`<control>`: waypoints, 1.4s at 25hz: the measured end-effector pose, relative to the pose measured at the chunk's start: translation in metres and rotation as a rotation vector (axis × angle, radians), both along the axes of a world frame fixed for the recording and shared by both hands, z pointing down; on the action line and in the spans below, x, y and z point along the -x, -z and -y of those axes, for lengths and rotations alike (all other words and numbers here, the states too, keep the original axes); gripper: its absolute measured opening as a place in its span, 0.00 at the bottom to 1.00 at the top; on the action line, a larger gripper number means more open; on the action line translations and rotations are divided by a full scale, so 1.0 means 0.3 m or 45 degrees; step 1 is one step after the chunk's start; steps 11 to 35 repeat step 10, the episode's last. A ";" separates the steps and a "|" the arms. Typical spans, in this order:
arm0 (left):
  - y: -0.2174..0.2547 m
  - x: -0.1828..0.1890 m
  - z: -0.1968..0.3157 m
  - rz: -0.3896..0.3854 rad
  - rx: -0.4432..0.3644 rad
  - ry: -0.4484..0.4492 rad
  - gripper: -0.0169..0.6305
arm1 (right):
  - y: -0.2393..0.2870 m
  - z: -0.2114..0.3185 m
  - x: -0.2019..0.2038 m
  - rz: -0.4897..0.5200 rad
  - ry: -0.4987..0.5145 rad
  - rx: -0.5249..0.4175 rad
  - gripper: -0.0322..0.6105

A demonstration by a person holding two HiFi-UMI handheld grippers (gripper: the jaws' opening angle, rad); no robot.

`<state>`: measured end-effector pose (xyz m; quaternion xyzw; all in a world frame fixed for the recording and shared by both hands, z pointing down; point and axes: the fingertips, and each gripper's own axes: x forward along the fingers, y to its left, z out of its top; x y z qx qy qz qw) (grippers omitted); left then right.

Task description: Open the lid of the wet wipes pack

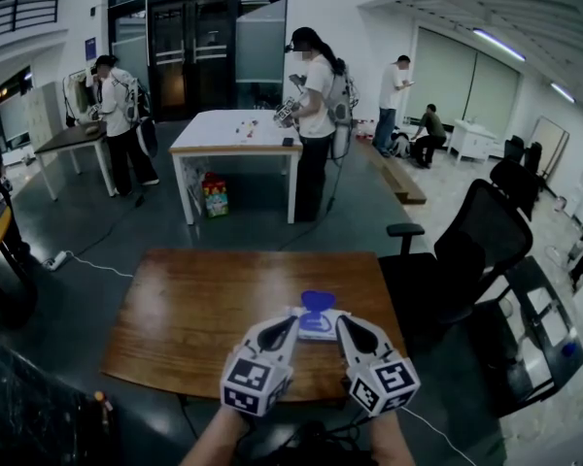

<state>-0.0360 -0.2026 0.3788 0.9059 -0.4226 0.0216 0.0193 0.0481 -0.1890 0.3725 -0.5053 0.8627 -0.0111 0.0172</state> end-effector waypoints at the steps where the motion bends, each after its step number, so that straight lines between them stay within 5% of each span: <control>1: -0.001 -0.001 -0.001 0.000 -0.001 -0.001 0.04 | 0.002 -0.002 0.000 0.001 -0.003 0.000 0.06; 35: 0.003 -0.016 0.003 0.001 -0.007 -0.014 0.04 | 0.021 0.001 -0.007 0.009 -0.012 -0.020 0.06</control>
